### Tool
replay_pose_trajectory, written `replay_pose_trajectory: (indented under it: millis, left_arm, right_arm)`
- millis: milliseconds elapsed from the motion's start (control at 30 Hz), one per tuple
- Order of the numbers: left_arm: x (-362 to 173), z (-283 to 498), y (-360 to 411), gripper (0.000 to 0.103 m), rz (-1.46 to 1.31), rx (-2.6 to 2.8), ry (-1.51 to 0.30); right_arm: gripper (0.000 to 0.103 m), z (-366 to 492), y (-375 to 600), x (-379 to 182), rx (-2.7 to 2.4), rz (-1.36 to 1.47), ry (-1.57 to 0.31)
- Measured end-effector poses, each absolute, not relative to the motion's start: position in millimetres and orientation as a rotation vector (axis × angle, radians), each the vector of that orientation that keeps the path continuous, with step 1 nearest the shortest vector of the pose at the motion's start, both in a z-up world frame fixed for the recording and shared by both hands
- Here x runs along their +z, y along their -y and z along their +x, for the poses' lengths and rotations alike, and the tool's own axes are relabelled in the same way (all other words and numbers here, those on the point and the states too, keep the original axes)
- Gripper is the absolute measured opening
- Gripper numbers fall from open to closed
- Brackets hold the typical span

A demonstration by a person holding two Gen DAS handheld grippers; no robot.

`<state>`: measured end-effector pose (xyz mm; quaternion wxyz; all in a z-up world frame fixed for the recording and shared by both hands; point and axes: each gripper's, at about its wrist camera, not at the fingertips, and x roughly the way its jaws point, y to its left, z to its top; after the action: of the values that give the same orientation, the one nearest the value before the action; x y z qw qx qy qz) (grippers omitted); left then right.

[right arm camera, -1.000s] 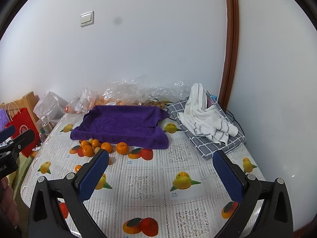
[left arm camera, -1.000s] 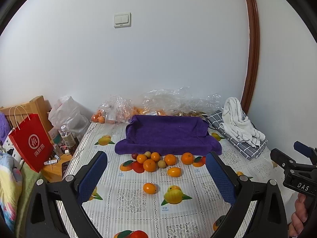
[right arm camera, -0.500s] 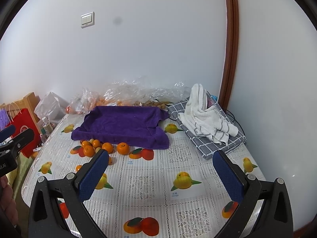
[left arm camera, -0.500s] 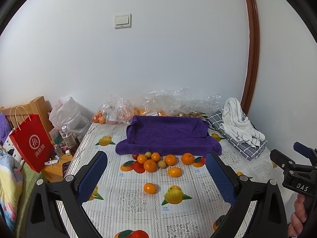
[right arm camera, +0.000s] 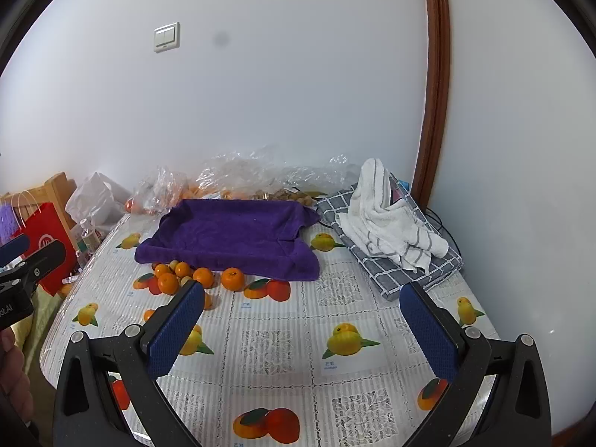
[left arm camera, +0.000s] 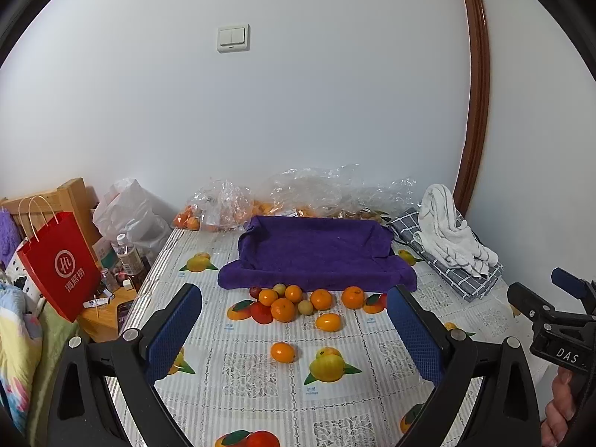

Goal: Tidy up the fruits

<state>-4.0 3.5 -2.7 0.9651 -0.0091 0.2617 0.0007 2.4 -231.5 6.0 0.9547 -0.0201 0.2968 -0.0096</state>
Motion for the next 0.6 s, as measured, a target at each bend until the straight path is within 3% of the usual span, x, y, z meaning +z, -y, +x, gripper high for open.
replay_pose_trajectory:
  millis: [600]
  left_arm:
    - [-1.2,-2.6,-4.2,0.100,-0.025,-0.001,-0.527]
  right_arm:
    - [0.103,0.3,230.6,4.2,-0.016,-0.043,-0.596]
